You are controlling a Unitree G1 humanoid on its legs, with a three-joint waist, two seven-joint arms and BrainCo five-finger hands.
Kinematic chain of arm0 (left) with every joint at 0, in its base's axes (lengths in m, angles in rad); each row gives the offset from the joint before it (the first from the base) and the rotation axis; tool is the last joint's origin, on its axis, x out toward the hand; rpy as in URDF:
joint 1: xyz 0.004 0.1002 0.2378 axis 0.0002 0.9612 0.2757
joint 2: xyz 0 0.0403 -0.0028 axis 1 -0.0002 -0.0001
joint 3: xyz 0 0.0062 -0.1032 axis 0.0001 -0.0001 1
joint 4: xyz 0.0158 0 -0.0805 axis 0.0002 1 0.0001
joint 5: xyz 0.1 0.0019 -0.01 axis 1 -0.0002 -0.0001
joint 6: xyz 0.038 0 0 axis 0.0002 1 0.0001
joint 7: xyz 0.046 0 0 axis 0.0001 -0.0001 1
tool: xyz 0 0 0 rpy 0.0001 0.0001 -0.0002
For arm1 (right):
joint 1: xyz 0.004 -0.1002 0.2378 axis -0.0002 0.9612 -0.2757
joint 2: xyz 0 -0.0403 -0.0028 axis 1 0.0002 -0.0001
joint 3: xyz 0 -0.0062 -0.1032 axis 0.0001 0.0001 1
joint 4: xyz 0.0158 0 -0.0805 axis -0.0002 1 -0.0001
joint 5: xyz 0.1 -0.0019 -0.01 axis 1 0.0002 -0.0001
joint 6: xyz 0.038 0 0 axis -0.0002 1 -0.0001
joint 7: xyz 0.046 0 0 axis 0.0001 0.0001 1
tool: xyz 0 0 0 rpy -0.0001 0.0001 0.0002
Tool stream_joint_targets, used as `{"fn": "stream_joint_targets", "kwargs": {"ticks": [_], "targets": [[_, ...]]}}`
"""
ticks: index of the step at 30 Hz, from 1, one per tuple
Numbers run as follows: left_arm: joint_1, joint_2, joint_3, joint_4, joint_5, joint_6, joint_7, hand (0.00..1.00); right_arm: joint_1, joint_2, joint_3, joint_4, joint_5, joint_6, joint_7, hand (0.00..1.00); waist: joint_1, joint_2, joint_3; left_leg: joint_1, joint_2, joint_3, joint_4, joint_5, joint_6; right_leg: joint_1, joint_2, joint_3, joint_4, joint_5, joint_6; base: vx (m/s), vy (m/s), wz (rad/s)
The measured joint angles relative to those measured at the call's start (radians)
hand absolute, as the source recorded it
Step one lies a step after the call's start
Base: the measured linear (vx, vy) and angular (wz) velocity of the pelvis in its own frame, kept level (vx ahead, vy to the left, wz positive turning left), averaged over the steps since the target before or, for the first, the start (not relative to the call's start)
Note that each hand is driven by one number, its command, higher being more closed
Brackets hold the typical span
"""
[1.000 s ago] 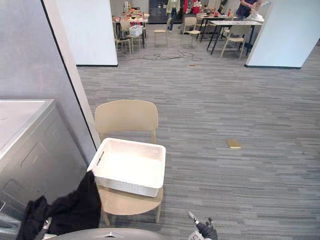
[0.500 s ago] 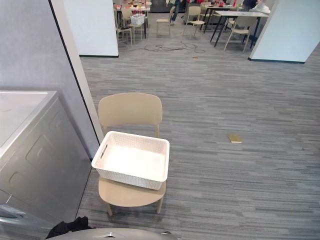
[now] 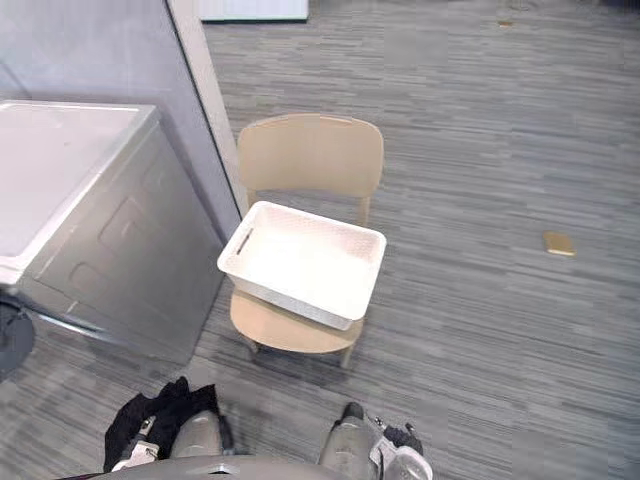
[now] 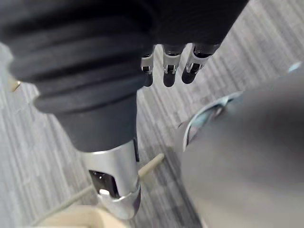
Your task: Pick up the laundry basket with both hands and put the clothes into the washing machine.
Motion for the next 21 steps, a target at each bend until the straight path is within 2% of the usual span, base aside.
{"fn": "stream_joint_targets", "kwargs": {"ticks": [1, 2, 3, 4, 5, 6, 7, 10, 13, 16, 17, 18, 19, 20, 21], "targets": [[-0.006, 0.000, -0.008, 0.003, -0.002, -0.001, -0.002, 1.00, -0.007, 0.006, -0.027, 0.007, 0.005, -0.002, -0.001, 0.00, -0.011, -0.004, -0.004, 0.031, -0.003, 0.003, -0.086, 0.014, -0.018, -0.002, -0.023, -0.023, 0.003, 0.008, 0.016, -0.05, 0.244, 1.14], [-0.012, -0.004, -0.018, 0.006, -0.002, -0.003, 0.003, 1.00, -0.018, 0.005, -0.049, 0.022, 0.006, 0.000, -0.002, 0.00, -0.025, -0.010, -0.010, 0.038, -0.049, 0.020, -0.139, -0.010, -0.017, -0.001, -0.036, -0.027, -0.003, 0.004, 0.028, -0.06, 0.117, 0.99], [-0.009, 0.008, -0.019, 0.013, -0.006, -0.011, 0.003, 1.00, -0.036, 0.014, -0.063, 0.076, 0.010, 0.006, -0.002, 0.00, -0.032, -0.024, -0.012, 0.063, -0.089, -0.001, -0.239, -0.030, -0.034, -0.010, -0.024, -0.002, -0.003, -0.018, 0.040, -0.05, 0.002, 1.04], [-0.011, 0.037, -0.021, 0.026, -0.006, -0.011, 0.005, 1.00, -0.036, 0.028, -0.069, 0.125, 0.017, 0.012, -0.003, 0.00, -0.040, -0.064, -0.031, 0.114, -0.133, -0.034, -0.364, -0.071, -0.078, 0.006, -0.003, 0.012, -0.057, -0.007, 0.002, -0.05, -0.012, 1.04], [-0.009, 0.037, -0.040, 0.041, -0.006, -0.010, 0.005, 1.00, -0.042, 0.020, -0.095, 0.148, 0.022, 0.010, -0.003, 0.00, -0.042, -0.044, -0.032, 0.137, -0.118, -0.041, -0.427, -0.133, -0.132, 0.016, 0.001, -0.024, -0.067, 0.015, 0.008, -0.03, 0.049, 0.79], [-0.006, 0.036, -0.057, 0.044, -0.005, -0.010, 0.005, 1.00, -0.055, 0.008, -0.102, 0.165, 0.021, 0.010, -0.004, 0.00, -0.042, -0.037, -0.030, 0.154, -0.124, -0.047, -0.475, -0.164, -0.158, 0.012, 0.006, -0.032, -0.058, 0.017, 0.013, -0.03, 0.203, 0.60], [-0.007, 0.041, -0.091, 0.055, -0.004, -0.009, 0.006, 1.00, -0.074, -0.013, -0.116, 0.192, 0.020, 0.015, -0.006, 0.00, -0.056, -0.034, -0.029, 0.181, -0.137, -0.053, -0.555, -0.204, -0.174, 0.012, 0.001, -0.053, -0.045, 0.024, 0.027, -0.07, 0.260, 0.65], [-0.009, 0.084, -0.189, 0.057, 0.017, -0.001, 0.002, 1.00, -0.072, -0.005, -0.153, 0.243, 0.026, 0.018, -0.022, 0.00, -0.059, -0.058, -0.031, 0.230, -0.196, -0.059, -0.703, -0.215, -0.175, 0.024, -0.054, -0.093, -0.041, 0.050, 0.057, -0.10, 0.185, 0.54], [0.003, 0.094, -0.233, 0.057, 0.033, -0.001, -0.010, 1.00, -0.047, -0.002, -0.156, 0.249, 0.026, 0.024, -0.022, 0.00, -0.065, -0.070, -0.038, 0.261, -0.242, -0.093, -0.767, -0.191, -0.194, 0.089, -0.089, -0.116, -0.108, 0.100, 0.081, -0.11, 0.122, 0.36], [0.005, 0.105, -0.266, 0.057, 0.046, -0.002, -0.016, 1.00, -0.030, -0.004, -0.155, 0.244, 0.036, 0.023, -0.022, 0.00, -0.066, -0.086, -0.038, 0.266, -0.300, -0.134, -0.795, -0.175, -0.171, 0.114, -0.153, -0.133, -0.103, 0.119, 0.080, -0.08, 0.090, 0.45], [0.008, 0.110, -0.276, 0.059, 0.066, -0.002, -0.016, 1.00, -0.030, -0.006, -0.155, 0.242, 0.037, 0.020, -0.021, 0.00, -0.075, -0.095, -0.033, 0.270, -0.322, -0.167, -0.810, -0.166, -0.154, 0.121, -0.189, -0.130, -0.067, 0.127, 0.069, -0.07, 0.089, 0.98], [0.019, 0.111, -0.286, 0.062, 0.084, -0.002, -0.018, 1.00, -0.030, -0.004, -0.155, 0.241, 0.039, 0.020, -0.021, 0.00, -0.083, -0.091, -0.034, 0.278, -0.337, -0.205, -0.825, -0.161, -0.129, 0.122, -0.210, -0.098, -0.009, 0.154, 0.029, -0.03, 0.079, 1.01], [0.027, 0.111, -0.289, 0.062, 0.095, -0.001, -0.019, 1.00, -0.028, -0.004, -0.155, 0.240, 0.042, 0.019, -0.020, 0.00, -0.084, -0.087, -0.032, 0.290, -0.336, -0.222, -0.836, -0.154, -0.120, 0.120, -0.212, -0.067, 0.026, 0.178, -0.004, 0.01, 0.097, 1.00], [0.046, 0.113, -0.290, 0.062, 0.120, -0.001, -0.024, 1.00, -0.024, -0.002, -0.147, 0.233, 0.048, 0.019, -0.018, 0.00, -0.082, -0.085, -0.030, 0.304, -0.333, -0.260, -0.842, -0.147, -0.107, 0.094, -0.207, 0.024, 0.106, 0.231, -0.080, 0.03, 0.087, 0.82], [0.057, 0.114, -0.286, 0.064, 0.148, -0.001, -0.027, 1.00, -0.025, 0.005, -0.139, 0.222, 0.049, 0.018, -0.018, 0.00, -0.079, -0.080, -0.026, 0.307, -0.320, -0.291, -0.839, -0.149, -0.104, 0.044, -0.161, 0.162, 0.194, 0.220, -0.122, 0.03, 0.052, 0.71]]}}
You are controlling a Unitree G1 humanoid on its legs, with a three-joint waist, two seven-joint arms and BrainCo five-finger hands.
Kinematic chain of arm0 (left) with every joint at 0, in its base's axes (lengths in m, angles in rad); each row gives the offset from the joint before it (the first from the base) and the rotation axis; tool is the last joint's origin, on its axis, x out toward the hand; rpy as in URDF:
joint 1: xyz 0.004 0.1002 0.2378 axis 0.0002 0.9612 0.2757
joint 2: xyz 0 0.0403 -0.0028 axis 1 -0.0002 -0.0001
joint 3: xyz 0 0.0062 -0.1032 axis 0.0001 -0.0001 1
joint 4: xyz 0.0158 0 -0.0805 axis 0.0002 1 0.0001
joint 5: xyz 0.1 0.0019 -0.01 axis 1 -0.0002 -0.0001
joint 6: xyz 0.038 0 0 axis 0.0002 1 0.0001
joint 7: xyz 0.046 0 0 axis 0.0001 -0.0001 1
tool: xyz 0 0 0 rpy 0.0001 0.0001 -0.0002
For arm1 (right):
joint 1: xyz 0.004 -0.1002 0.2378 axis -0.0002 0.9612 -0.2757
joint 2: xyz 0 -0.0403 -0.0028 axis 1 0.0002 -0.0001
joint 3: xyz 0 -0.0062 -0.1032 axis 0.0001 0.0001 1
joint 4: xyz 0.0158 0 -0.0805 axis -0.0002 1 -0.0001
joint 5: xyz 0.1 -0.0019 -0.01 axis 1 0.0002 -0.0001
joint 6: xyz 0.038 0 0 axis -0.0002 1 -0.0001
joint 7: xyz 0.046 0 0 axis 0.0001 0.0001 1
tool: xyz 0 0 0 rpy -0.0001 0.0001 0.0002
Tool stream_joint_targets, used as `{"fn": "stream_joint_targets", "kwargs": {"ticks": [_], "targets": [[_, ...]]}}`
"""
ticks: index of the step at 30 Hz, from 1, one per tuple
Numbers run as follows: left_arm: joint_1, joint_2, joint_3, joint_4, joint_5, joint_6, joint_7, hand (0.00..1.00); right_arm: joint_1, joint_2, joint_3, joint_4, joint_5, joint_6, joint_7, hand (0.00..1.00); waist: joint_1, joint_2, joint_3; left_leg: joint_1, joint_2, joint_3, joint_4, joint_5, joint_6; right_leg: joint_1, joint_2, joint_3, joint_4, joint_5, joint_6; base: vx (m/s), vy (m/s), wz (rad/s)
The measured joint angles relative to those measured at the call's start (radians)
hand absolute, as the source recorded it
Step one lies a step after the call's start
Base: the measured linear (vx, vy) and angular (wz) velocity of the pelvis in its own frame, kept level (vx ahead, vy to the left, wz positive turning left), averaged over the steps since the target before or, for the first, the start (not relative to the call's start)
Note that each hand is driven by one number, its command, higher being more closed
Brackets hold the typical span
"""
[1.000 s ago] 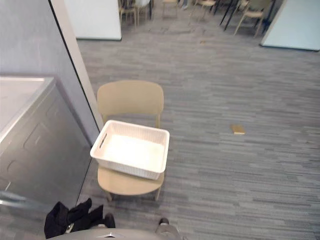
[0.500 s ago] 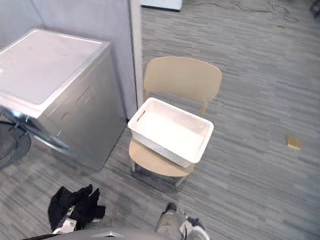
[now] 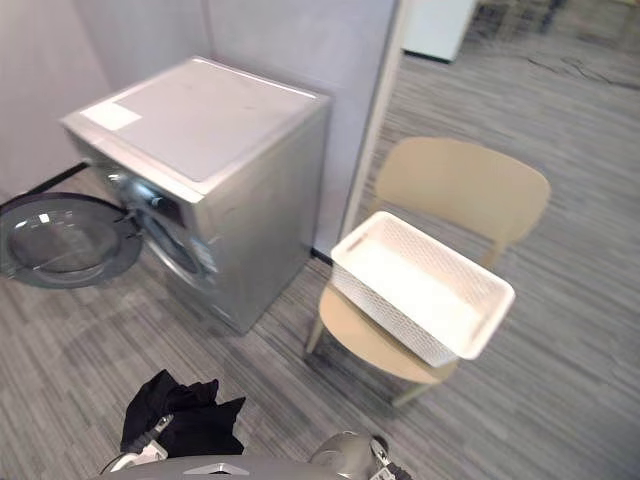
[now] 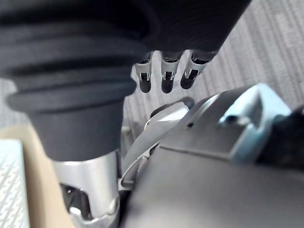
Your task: Pick up the laundry basket with both hands and put the clothes into the washing machine.
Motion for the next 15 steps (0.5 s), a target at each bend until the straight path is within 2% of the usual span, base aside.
{"fn": "stream_joint_targets", "kwargs": {"ticks": [1, 2, 4, 5, 6, 7, 8, 10, 11, 12, 13, 14, 15], "targets": [[0.007, 0.010, 0.011, 0.008, 0.003, -0.001, -0.001, 1.00, -0.004, 0.011, 0.001, -0.013, 0.002, 0.000, -0.001, 0.00, 0.003, 0.002, -0.003, 0.004, 0.019, -0.012, 0.001, -0.002, 0.000, -0.014, 0.050, 0.060, 0.051, -0.058, 0.034, 0.04, -0.049, 0.53], [0.019, 0.031, 0.039, 0.018, 0.008, 0.002, -0.001, 1.00, 0.000, 0.040, 0.005, -0.031, 0.011, -0.002, 0.001, 0.00, 0.006, -0.022, 0.000, 0.003, 0.044, -0.023, 0.005, -0.013, -0.015, -0.030, 0.166, 0.098, 0.115, -0.135, 0.065, 0.07, -0.078, 0.37], [0.018, 0.037, 0.055, 0.012, 0.021, 0.010, -0.007, 1.00, 0.016, 0.073, 0.017, -0.066, 0.036, -0.007, 0.004, 0.00, 0.026, -0.057, 0.003, 0.000, 0.048, -0.007, 0.008, -0.012, -0.005, -0.040, 0.176, 0.118, 0.151, -0.100, 0.066, 0.07, -0.027, 0.25], [0.006, 0.029, 0.067, 0.000, 0.032, 0.012, -0.008, 1.00, 0.020, 0.080, 0.023, -0.085, 0.043, -0.016, 0.009, 0.00, 0.027, -0.062, 0.021, -0.006, 0.044, -0.012, 0.028, -0.011, -0.001, -0.092, 0.159, 0.121, 0.247, -0.033, 0.062, 0.05, -0.009, 0.14], [0.004, 0.024, 0.066, -0.009, 0.042, 0.013, -0.008, 1.00, 0.024, 0.078, 0.016, -0.099, 0.047, -0.019, 0.010, 0.00, 0.027, -0.058, 0.030, -0.005, 0.045, -0.028, 0.039, -0.022, -0.006, -0.130, 0.160, 0.127, 0.297, -0.054, 0.083, 0.06, -0.055, 0.14], [-0.013, 0.026, 0.067, -0.009, 0.044, 0.014, -0.007, 1.00, 0.031, 0.078, 0.014, -0.110, 0.058, -0.020, 0.015, 0.00, 0.025, -0.051, 0.029, -0.010, 0.073, -0.040, 0.062, -0.045, -0.016, -0.164, 0.214, 0.111, 0.336, -0.224, 0.129, 0.07, -0.090, 0.15], [-0.049, 0.024, 0.065, -0.008, 0.047, 0.016, -0.007, 1.00, 0.031, 0.078, 0.021, -0.113, 0.061, -0.019, 0.027, 0.00, 0.023, -0.048, 0.030, -0.022, 0.090, -0.055, 0.081, -0.064, -0.028, -0.172, 0.291, 0.104, 0.290, -0.321, 0.135, 0.09, -0.108, 0.26], [-0.121, -0.006, 0.061, -0.007, 0.057, 0.017, -0.008, 1.00, 0.057, 0.078, 0.018, -0.119, 0.064, -0.020, 0.028, 0.00, 0.016, -0.053, 0.029, -0.040, 0.079, -0.099, 0.087, -0.078, -0.031, -0.158, 0.379, 0.129, 0.142, -0.379, 0.162, 0.19, -0.245, 0.75], [-0.150, -0.035, 0.052, -0.011, 0.062, 0.017, -0.011, 1.00, 0.080, 0.082, 0.019, -0.117, 0.065, -0.018, 0.029, 0.00, 0.001, -0.056, 0.027, -0.041, 0.058, -0.140, 0.090, -0.092, -0.033, -0.114, 0.400, 0.149, 0.032, -0.393, 0.137, 0.25, -0.318, 1.02], [-0.151, -0.044, 0.046, -0.016, 0.062, 0.018, -0.013, 1.00, 0.090, 0.082, 0.017, -0.115, 0.065, -0.016, 0.029, 0.00, -0.010, -0.063, 0.023, -0.038, 0.045, -0.157, 0.095, -0.099, -0.039, -0.088, 0.396, 0.152, -0.014, -0.403, 0.131, 0.34, -0.292, 1.13], [-0.146, -0.092, 0.008, -0.032, 0.062, 0.020, -0.017, 1.00, 0.114, 0.066, 0.007, -0.132, 0.065, -0.016, 0.027, 0.00, -0.017, -0.007, 0.008, -0.032, 0.076, -0.160, 0.178, -0.137, -0.062, -0.049, 0.420, 0.106, -0.011, -0.468, 0.094, 0.32, -0.207, 0.73], [-0.136, -0.098, -0.036, -0.036, 0.061, 0.028, -0.024, 1.00, 0.124, 0.065, 0.008, -0.141, 0.064, -0.019, 0.028, 0.00, -0.017, 0.026, -0.001, -0.075, 0.095, -0.133, 0.303, -0.171, -0.074, -0.024, 0.439, 0.089, -0.018, -0.483, 0.087, 0.36, -0.177, 0.59], [-0.131, -0.097, -0.050, -0.042, 0.061, 0.032, -0.027, 1.00, 0.119, 0.066, -0.004, -0.142, 0.068, -0.020, 0.027, 0.00, -0.021, 0.043, -0.002, -0.113, 0.109, -0.119, 0.406, -0.183, -0.091, 0.000, 0.451, 0.080, -0.025, -0.490, 0.086, 0.33, -0.144, 0.30]]}}
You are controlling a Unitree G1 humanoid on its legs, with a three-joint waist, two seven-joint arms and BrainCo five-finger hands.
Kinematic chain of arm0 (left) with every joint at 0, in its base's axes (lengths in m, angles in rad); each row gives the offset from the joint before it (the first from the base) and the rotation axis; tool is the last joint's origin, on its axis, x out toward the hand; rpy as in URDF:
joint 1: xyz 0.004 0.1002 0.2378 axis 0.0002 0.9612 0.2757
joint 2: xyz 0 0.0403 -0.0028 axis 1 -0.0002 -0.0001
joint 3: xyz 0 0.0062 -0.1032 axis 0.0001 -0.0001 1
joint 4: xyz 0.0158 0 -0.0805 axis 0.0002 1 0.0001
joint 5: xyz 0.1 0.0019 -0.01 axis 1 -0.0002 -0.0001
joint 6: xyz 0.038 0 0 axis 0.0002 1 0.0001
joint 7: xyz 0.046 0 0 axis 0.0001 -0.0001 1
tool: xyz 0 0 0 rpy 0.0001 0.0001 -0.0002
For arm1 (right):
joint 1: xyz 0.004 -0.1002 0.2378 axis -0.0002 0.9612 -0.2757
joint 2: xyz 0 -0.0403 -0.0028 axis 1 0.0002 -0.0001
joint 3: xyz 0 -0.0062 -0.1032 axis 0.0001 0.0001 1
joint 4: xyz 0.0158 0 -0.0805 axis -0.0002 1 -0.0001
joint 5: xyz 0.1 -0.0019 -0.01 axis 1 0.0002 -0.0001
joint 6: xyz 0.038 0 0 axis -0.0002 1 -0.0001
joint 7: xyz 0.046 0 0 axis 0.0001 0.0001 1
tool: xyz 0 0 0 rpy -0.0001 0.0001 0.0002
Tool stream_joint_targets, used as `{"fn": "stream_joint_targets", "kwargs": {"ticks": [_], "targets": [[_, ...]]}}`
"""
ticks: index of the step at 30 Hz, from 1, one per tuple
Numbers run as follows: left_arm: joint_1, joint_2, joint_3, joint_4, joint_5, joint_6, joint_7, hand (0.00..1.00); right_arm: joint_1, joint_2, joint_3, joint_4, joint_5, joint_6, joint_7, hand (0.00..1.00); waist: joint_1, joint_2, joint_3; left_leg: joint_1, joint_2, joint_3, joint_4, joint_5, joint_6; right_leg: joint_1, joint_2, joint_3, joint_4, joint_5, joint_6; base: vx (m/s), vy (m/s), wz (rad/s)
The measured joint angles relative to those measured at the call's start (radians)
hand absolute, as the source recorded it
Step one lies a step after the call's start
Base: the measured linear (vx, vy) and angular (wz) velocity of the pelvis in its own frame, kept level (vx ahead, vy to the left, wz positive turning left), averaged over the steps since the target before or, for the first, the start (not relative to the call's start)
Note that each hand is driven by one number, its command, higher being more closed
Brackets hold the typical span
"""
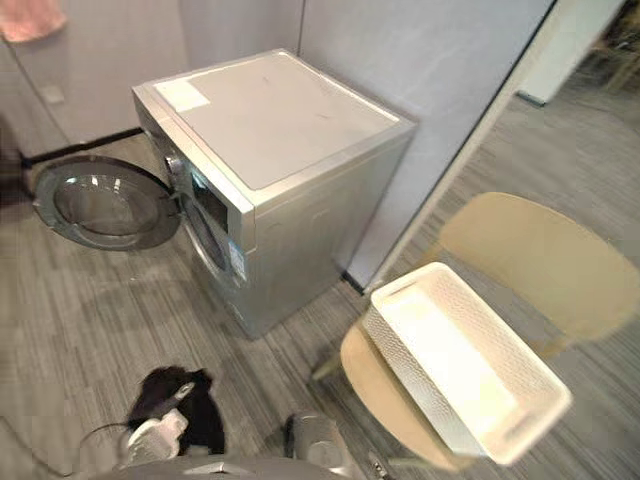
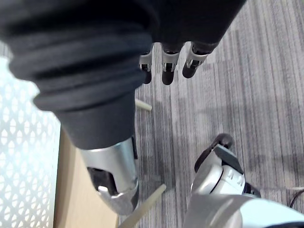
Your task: Pick up the laundry basket with both hands and put the clothes into the washing machine.
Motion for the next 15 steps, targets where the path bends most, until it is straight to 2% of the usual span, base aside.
{"fn": "stream_joint_targets", "kwargs": {"ticks": [1, 2, 3, 4, 5, 6, 7, 8, 9, 10, 11, 12, 13, 14, 15], "targets": [[0.008, 0.000, -0.003, -0.013, 0.000, 0.003, 0.001, 1.00, -0.007, -0.004, -0.008, -0.007, -0.004, 0.001, 0.001, 0.00, -0.005, 0.016, 0.003, -0.060, 0.017, 0.002, 0.171, 0.006, -0.027, 0.044, 0.018, -0.013, -0.013, -0.005, -0.015, 0.38, -0.170, 0.19], [0.031, -0.001, -0.003, -0.049, -0.001, 0.003, 0.001, 1.00, -0.012, -0.006, -0.004, -0.022, -0.005, 0.001, 0.000, 0.00, 0.003, 0.029, 0.002, -0.133, 0.030, -0.016, 0.400, 0.040, -0.088, 0.103, 0.045, -0.018, -0.036, -0.014, -0.024, 0.42, -0.156, -0.09], [0.050, -0.001, -0.004, -0.080, -0.001, 0.002, 0.000, 1.00, -0.018, -0.006, 0.014, -0.038, -0.005, -0.001, 0.000, 0.00, 0.019, 0.034, 0.003, -0.194, 0.039, -0.004, 0.590, 0.067, -0.083, 0.153, 0.065, -0.011, -0.063, -0.016, -0.030, 0.33, -0.095, -0.30], [0.053, -0.001, -0.004, -0.089, -0.002, 0.001, 0.000, 1.00, -0.023, -0.006, 0.024, -0.042, -0.005, -0.002, 0.000, 0.00, 0.025, 0.031, 0.005, -0.224, 0.042, 0.010, 0.653, 0.073, -0.077, 0.176, 0.072, -0.002, -0.076, -0.017, -0.034, 0.32, -0.051, -0.45], [0.054, 0.001, 0.000, -0.106, -0.002, -0.004, 0.000, 1.00, -0.046, -0.005, 0.028, -0.047, -0.005, 0.000, -0.001, 0.00, 0.036, 0.021, 0.011, -0.274, 0.046, 0.051, 0.710, 0.074, -0.043, 0.213, 0.074, 0.022, -0.095, -0.019, -0.038, 0.30, -0.012, -0.47], [0.051, 0.001, -0.001, -0.113, -0.002, -0.012, -0.001, 1.00, -0.059, -0.004, 0.033, -0.048, -0.004, 0.000, -0.002, 0.00, 0.043, 0.015, 0.013, -0.316, 0.064, 0.097, 0.697, 0.063, 0.002, 0.241, 0.069, 0.048, -0.121, -0.019, -0.038, 0.28, 0.024, -0.50], [0.044, 0.002, -0.002, -0.119, -0.005, -0.014, -0.001, 1.00, -0.064, -0.004, 0.040, -0.048, -0.004, 0.001, -0.005, 0.00, 0.048, 0.011, 0.015, -0.333, 0.082, 0.121, 0.667, 0.058, 0.029, 0.253, 0.062, 0.057, -0.133, -0.018, -0.037, 0.31, 0.133, -0.61], [0.038, 0.003, -0.002, -0.123, -0.021, -0.016, 0.000, 1.00, -0.066, 0.000, 0.054, -0.049, -0.004, 0.002, -0.007, 0.00, 0.055, -0.007, 0.016, -0.361, 0.127, 0.154, 0.529, 0.045, 0.078, 0.275, 0.039, 0.082, -0.150, -0.018, -0.025, 0.26, 0.165, -0.51], [0.034, 0.004, -0.002, -0.124, -0.022, -0.016, 0.000, 1.00, -0.068, 0.003, 0.062, -0.049, -0.004, 0.003, -0.007, 0.00, 0.055, -0.017, 0.017, -0.365, 0.139, 0.152, 0.451, 0.049, 0.085, 0.282, 0.027, 0.099, -0.154, -0.021, -0.015, 0.28, 0.190, -0.60], [0.025, 0.004, -0.002, -0.127, -0.023, -0.016, 0.005, 1.00, -0.079, 0.007, 0.066, -0.048, -0.004, 0.003, -0.008, 0.00, 0.057, -0.029, 0.017, -0.365, 0.156, 0.128, 0.305, 0.066, 0.101, 0.285, 0.008, 0.129, -0.157, -0.026, 0.005, 0.25, 0.237, -0.72], [0.022, 0.003, -0.002, -0.128, -0.028, -0.017, 0.015, 1.00, -0.077, 0.004, 0.064, -0.038, -0.005, 0.003, -0.011, 0.00, 0.060, -0.031, 0.015, -0.354, 0.187, 0.072, 0.108, 0.113, 0.102, 0.279, -0.009, 0.170, -0.155, -0.037, 0.032, 0.35, 0.465, -1.02], [0.026, 0.001, -0.002, -0.128, -0.044, -0.019, 0.023, 1.00, -0.080, 0.001, 0.064, -0.031, -0.005, 0.003, -0.026, 0.00, 0.065, -0.028, 0.011, -0.339, 0.224, 0.023, -0.038, 0.156, 0.085, 0.260, -0.025, 0.211, -0.142, -0.065, 0.072, 0.34, 0.525, -0.94], [0.025, 0.001, -0.003, -0.125, -0.046, -0.021, 0.024, 1.00, -0.080, 0.000, 0.063, -0.029, -0.005, 0.003, -0.031, 0.00, 0.064, -0.028, 0.009, -0.338, 0.236, 0.007, -0.075, 0.174, 0.073, 0.254, -0.038, 0.228, -0.127, -0.085, 0.089, 0.34, 0.644, -0.77], [0.024, 0.002, -0.008, -0.117, -0.048, -0.022, 0.035, 1.00, -0.071, -0.004, 0.062, -0.029, -0.006, 0.003, -0.038, 0.00, 0.059, -0.028, 0.002, -0.326, 0.236, 0.007, -0.096, 0.208, 0.021, 0.253, -0.079, 0.257, -0.104, -0.122, 0.131, 0.33, 0.675, -0.55], [0.032, 0.002, -0.026, -0.098, -0.047, -0.022, 0.041, 1.00, -0.037, -0.011, 0.050, -0.029, -0.006, 0.002, -0.042, 0.00, 0.059, -0.017, -0.026, -0.310, 0.221, 0.053, -0.097, 0.241, -0.021, 0.264, -0.124, 0.279, -0.112, -0.142, 0.173, 0.36, 0.727, -0.50]]}}
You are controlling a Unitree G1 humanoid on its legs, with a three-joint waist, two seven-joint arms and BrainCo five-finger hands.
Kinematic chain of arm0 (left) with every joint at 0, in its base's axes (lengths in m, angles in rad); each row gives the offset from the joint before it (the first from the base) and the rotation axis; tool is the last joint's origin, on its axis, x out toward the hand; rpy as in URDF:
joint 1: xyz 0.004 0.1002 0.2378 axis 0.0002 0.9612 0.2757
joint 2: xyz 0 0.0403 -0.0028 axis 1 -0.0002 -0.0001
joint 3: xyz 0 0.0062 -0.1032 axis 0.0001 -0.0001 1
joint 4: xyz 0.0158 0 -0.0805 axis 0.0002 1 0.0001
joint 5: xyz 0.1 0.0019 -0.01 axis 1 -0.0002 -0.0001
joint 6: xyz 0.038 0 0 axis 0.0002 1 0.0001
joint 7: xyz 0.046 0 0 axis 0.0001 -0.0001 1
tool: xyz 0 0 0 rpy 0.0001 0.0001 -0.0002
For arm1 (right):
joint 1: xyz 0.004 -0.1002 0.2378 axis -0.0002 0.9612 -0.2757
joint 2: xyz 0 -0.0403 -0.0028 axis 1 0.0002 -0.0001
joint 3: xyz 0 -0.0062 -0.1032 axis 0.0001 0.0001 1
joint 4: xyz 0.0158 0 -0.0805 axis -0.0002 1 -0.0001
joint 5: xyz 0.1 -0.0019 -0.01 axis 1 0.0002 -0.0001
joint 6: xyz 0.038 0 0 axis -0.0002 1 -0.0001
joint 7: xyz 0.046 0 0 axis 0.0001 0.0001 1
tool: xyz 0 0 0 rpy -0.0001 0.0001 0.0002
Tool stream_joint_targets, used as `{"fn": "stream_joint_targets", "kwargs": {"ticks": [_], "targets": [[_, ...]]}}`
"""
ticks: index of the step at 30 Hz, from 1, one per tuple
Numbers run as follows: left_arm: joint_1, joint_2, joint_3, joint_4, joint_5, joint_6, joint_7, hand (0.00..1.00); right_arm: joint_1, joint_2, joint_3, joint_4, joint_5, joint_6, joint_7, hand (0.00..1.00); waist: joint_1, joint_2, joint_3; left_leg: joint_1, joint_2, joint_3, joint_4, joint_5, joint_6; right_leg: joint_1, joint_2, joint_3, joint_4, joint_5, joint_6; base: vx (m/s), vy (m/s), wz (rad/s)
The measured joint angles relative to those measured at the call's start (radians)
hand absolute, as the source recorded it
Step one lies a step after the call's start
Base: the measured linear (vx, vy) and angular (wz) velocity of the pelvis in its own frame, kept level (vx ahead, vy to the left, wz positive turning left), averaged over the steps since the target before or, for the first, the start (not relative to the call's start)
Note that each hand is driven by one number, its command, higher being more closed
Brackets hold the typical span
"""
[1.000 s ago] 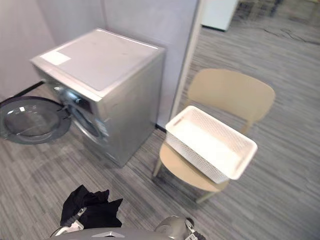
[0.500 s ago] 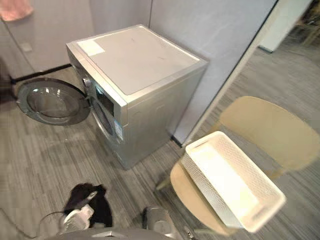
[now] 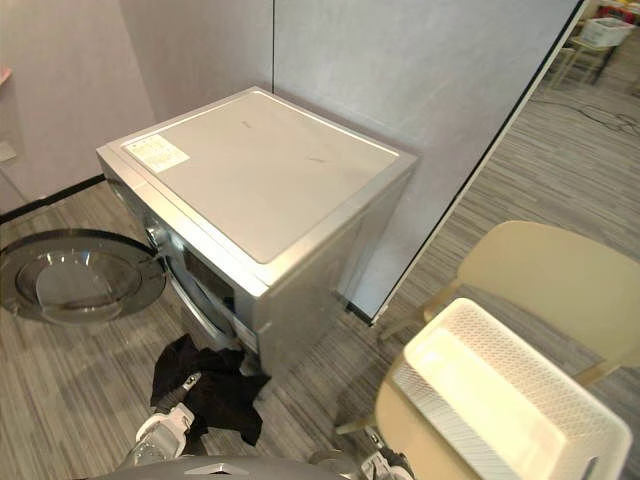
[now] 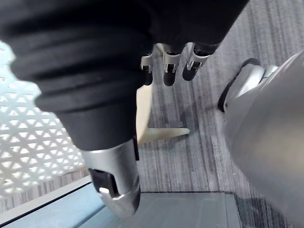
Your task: Pick up the laundry basket with both hands and put the clothes into the washing machine.
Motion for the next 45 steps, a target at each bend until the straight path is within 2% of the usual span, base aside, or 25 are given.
{"fn": "stream_joint_targets", "kwargs": {"ticks": [1, 2, 3, 5, 6, 7, 8, 9, 11, 13, 14, 18, 21, 24, 26, 29, 31, 33, 34, 35, 36, 38, 40, 41, 45], "targets": [[0.005, 0.001, -0.010, -0.001, 0.000, -0.001, 0.001, 1.00, 0.011, 0.002, -0.008, 0.011, 0.000, 0.000, -0.001, 0.00, 0.001, -0.007, -0.011, -0.001, -0.021, 0.009, 0.016, 0.070, -0.073, 0.011, -0.032, 0.014, -0.009, -0.003, 0.018, 0.38, 0.701, -0.37], [0.002, 0.036, -0.011, 0.000, 0.007, -0.009, 0.004, 1.00, 0.005, 0.016, -0.007, 0.083, 0.000, 0.016, -0.002, 0.00, -0.006, -0.062, -0.030, -0.005, -0.104, 0.055, 0.073, 0.019, -0.054, 0.009, -0.115, 0.043, 0.009, 0.040, 0.021, 0.31, 0.514, -0.08], [-0.004, 0.050, -0.019, 0.001, 0.009, -0.010, 0.004, 1.00, 0.003, 0.017, -0.010, 0.107, 0.007, 0.028, 0.002, 0.00, -0.020, -0.082, -0.042, -0.011, -0.127, 0.059, 0.088, 0.011, -0.047, 0.002, -0.132, 0.045, 0.021, 0.092, 0.007, 0.36, 0.614, 0.14], [-0.023, 0.079, -0.059, 0.000, 0.020, -0.013, -0.001, 1.00, 0.001, 0.029, -0.018, 0.111, 0.010, 0.028, 0.001, 0.00, -0.018, -0.071, -0.038, 0.014, -0.156, 0.116, 0.100, -0.020, 0.004, -0.062, -0.148, 0.092, 0.070, 0.346, -0.058, 0.33, 0.623, -0.13], [-0.018, 0.082, -0.063, 0.000, 0.030, -0.013, -0.001, 1.00, -0.007, 0.029, -0.017, 0.106, 0.012, 0.024, 0.004, 0.00, -0.014, -0.071, -0.038, 0.034, -0.159, 0.144, 0.087, -0.028, 0.019, -0.088, -0.155, 0.095, 0.089, 0.408, -0.076, 0.27, 0.579, -0.83], [-0.003, 0.093, -0.083, 0.000, 0.035, -0.013, -0.001, 1.00, -0.022, 0.028, -0.004, 0.093, 0.011, 0.018, 0.011, 0.00, -0.009, -0.071, -0.038, 0.081, -0.169, 0.213, 0.049, -0.040, 0.045, -0.138, -0.183, 0.066, 0.112, 0.512, -0.136, 0.19, 0.500, -1.11], [0.010, 0.095, -0.092, -0.001, 0.043, -0.012, -0.001, 1.00, -0.036, 0.026, 0.014, 0.078, 0.008, 0.019, 0.017, 0.00, -0.008, -0.064, -0.040, 0.123, -0.176, 0.282, 0.018, -0.047, 0.071, -0.185, -0.208, -0.001, 0.166, 0.522, -0.152, 0.15, 0.449, -1.13], [0.013, 0.095, -0.092, -0.001, 0.049, -0.012, -0.001, 1.00, -0.039, 0.026, 0.017, 0.070, 0.004, 0.017, 0.019, 0.00, -0.010, -0.062, -0.038, 0.147, -0.181, 0.309, -0.001, -0.045, 0.078, -0.206, -0.214, -0.051, 0.208, 0.488, -0.147, 0.08, 0.352, -1.14], [0.030, 0.096, -0.092, -0.001, 0.049, -0.012, -0.001, 1.00, -0.046, 0.025, 0.034, 0.065, 0.000, 0.014, 0.015, 0.00, -0.019, -0.059, -0.037, 0.235, -0.200, 0.395, -0.075, -0.034, 0.098, -0.241, -0.192, -0.249, 0.322, 0.343, -0.117, 0.06, 0.242, -1.11], [0.034, 0.096, -0.092, 0.007, 0.049, -0.009, -0.002, 1.00, -0.046, 0.015, 0.059, 0.056, -0.002, 0.010, 0.020, 0.00, -0.023, -0.059, -0.037, 0.279, -0.209, 0.474, -0.106, -0.030, 0.104, -0.247, -0.103, -0.329, 0.343, 0.242, -0.093, 0.04, 0.093, -1.13], [0.030, 0.092, -0.095, 0.028, 0.049, -0.008, -0.003, 1.00, -0.046, 0.007, 0.081, 0.047, -0.014, 0.011, 0.025, 0.00, -0.030, -0.051, -0.037, 0.296, -0.224, 0.508, -0.127, -0.017, 0.110, -0.221, -0.052, -0.360, 0.248, 0.189, -0.104, 0.02, 0.066, -1.11], [-0.013, 0.056, -0.104, 0.076, 0.052, 0.011, -0.022, 1.00, -0.052, -0.020, 0.076, 0.034, -0.020, 0.010, 0.041, 0.00, -0.059, 0.003, -0.008, 0.316, -0.257, 0.522, -0.264, 0.078, 0.116, -0.136, 0.010, -0.328, -0.057, 0.215, -0.132, -0.02, -0.004, -0.51], [0.000, 0.034, -0.103, 0.070, 0.053, 0.012, -0.022, 1.00, -0.063, -0.035, 0.099, 0.036, -0.019, 0.009, 0.038, 0.00, -0.040, 0.010, -0.004, 0.332, -0.251, 0.522, -0.276, 0.113, 0.123, -0.137, 0.032, -0.274, -0.103, 0.245, -0.134, -0.08, -0.046, -0.46], [0.021, 0.035, -0.100, 0.012, 0.025, 0.011, -0.021, 1.00, -0.082, -0.036, 0.142, 0.034, -0.018, -0.001, 0.036, 0.00, -0.036, -0.015, 0.030, 0.237, -0.202, 0.485, -0.026, 0.086, 0.086, -0.138, 0.020, -0.239, -0.100, 0.235, -0.139, -0.16, -0.079, -0.28], [0.033, 0.010, -0.079, -0.057, 0.025, 0.009, -0.024, 1.00, -0.075, -0.048, 0.169, -0.009, -0.018, -0.003, 0.038, 0.00, -0.017, 0.013, 0.066, 0.130, -0.134, 0.383, 0.272, 0.088, 0.080, -0.130, 0.035, -0.208, -0.059, 0.226, -0.131, -0.15, 0.000, -0.47], [0.065, 0.006, -0.067, -0.092, 0.025, 0.011, -0.023, 1.00, -0.043, -0.060, 0.206, -0.072, -0.038, 0.002, 0.040, 0.00, -0.013, 0.021, 0.069, 0.115, -0.139, 0.329, 0.356, 0.098, 0.077, -0.154, 0.020, -0.141, 0.019, 0.191, -0.125, -0.08, 0.115, -0.52], [0.082, 0.005, -0.047, -0.121, 0.025, 0.012, -0.022, 1.00, -0.025, -0.059, 0.230, -0.094, -0.038, 0.004, 0.042, 0.00, -0.016, 0.020, 0.069, 0.112, -0.126, 0.328, 0.352, 0.030, 0.129, -0.182, 0.008, -0.115, 0.039, 0.188, -0.121, -0.06, 0.129, -0.47], [0.088, 0.005, -0.045, -0.126, 0.025, 0.013, -0.021, 1.00, 0.000, -0.059, 0.232, -0.121, -0.038, 0.011, 0.042, 0.00, -0.012, 0.018, 0.068, 0.126, -0.103, 0.316, 0.260, -0.008, 0.130, -0.219, 0.001, -0.091, 0.075, 0.178, -0.105, -0.04, 0.161, -0.34], [0.089, 0.005, -0.049, -0.125, 0.024, 0.016, -0.021, 1.00, 0.020, -0.061, 0.233, -0.132, -0.039, 0.011, 0.043, 0.00, -0.013, 0.018, 0.066, 0.160, -0.118, 0.290, 0.144, 0.003, 0.115, -0.255, -0.008, -0.074, 0.117, 0.161, -0.079, -0.03, 0.318, -0.25], [0.096, -0.001, -0.059, -0.124, 0.024, 0.023, -0.021, 1.00, 0.022, -0.066, 0.233, -0.143, -0.041, 0.012, 0.044, 0.00, -0.017, 0.027, 0.062, 0.189, -0.133, 0.262, 0.039, 0.012, 0.064, -0.292, -0.013, -0.059, 0.164, 0.140, -0.055, -0.03, 0.359, -0.22], [0.097, -0.003, -0.062, -0.123, 0.024, 0.026, -0.020, 1.00, 0.021, -0.067, 0.233, -0.144, -0.042, 0.012, 0.044, 0.00, -0.020, 0.029, 0.061, 0.202, -0.144, 0.266, 0.001, -0.033, 0.006, -0.307, -0.023, -0.051, 0.195, 0.130, -0.043, -0.01, 0.312, -0.06], [0.075, 0.019, -0.070, -0.132, 0.028, 0.030, -0.020, 1.00, 0.018, -0.045, 0.235, -0.145, -0.045, 0.018, 0.044, 0.00, -0.035, -0.024, 0.072, 0.174, -0.208, 0.296, 0.045, -0.062, 0.038, -0.342, -0.096, -0.031, 0.244, 0.129, -0.017, 0.01, 0.189, 0.22], [0.061, 0.018, -0.097, -0.149, 0.029, 0.030, -0.022, 1.00, 0.016, -0.042, 0.243, -0.165, -0.039, 0.015, 0.045, 0.00, -0.039, -0.019, 0.104, 0.115, -0.211, 0.293, 0.144, -0.114, 0.056, -0.366, -0.114, -0.027, 0.254, 0.134, -0.006, -0.03, 0.216, 0.08], [0.051, 0.019, -0.117, -0.169, 0.029, 0.029, -0.024, 1.00, 0.002, -0.041, 0.251, -0.178, -0.034, 0.011, 0.044, 0.00, -0.038, -0.035, 0.123, 0.078, -0.206, 0.304, 0.198, -0.141, 0.066, -0.400, -0.115, -0.007, 0.270, 0.139, 0.004, -0.07, 0.177, -0.22], [-0.011, 0.027, -0.142, -0.226, 0.024, 0.029, -0.016, 1.00, -0.049, -0.052, 0.285, -0.232, -0.023, -0.001, 0.043, 0.00, -0.027, -0.034, 0.221, -0.064, -0.160, 0.351, 0.330, -0.204, 0.075, -0.546, -0.073, 0.068, 0.301, 0.168, 0.026, -0.17, 0.131, -0.50]]}}
